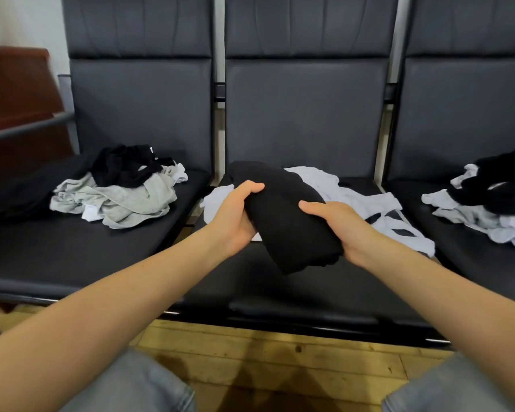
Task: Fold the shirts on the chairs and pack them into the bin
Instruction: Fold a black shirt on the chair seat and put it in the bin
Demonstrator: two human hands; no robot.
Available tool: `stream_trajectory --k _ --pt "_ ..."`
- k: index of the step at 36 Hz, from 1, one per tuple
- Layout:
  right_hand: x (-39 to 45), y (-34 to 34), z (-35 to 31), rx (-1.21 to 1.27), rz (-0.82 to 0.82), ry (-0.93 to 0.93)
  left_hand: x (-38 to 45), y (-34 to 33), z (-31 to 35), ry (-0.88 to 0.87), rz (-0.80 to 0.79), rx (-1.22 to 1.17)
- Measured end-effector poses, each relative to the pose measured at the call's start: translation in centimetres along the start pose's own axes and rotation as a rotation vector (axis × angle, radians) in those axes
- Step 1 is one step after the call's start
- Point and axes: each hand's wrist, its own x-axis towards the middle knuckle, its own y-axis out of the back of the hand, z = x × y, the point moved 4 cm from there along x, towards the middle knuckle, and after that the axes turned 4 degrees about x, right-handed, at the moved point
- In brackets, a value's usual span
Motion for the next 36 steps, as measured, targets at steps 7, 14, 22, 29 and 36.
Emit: stream_trajectory --k 7,14,22,29,36 --pt "0.5 -0.9 -3.7 0.261 -0.091 0.087 0.6 -0.4 -0.2 0.275 -0.139 -0.012" --pt "1.2 -2.3 -5.3 0.299 -0.234 0.008 -0.1 -1.9 4.4 0.022 -0.114 -0.185" --pt "2.4 -7.5 -2.9 0.279 -0.356 -0.106 -2.0 2.7 7.6 -0.24 0.17 -0.278" --pt "2.8 -12.6 2.1 0.64 -0.436 -0.289 -3.5 7.4 10.5 -0.375 0.318 -0.432" --pt "4.1 -20.7 1.8 0.714 -0.351 -0.163 -7.6 13.0 11.9 -0.403 0.21 -0.409"
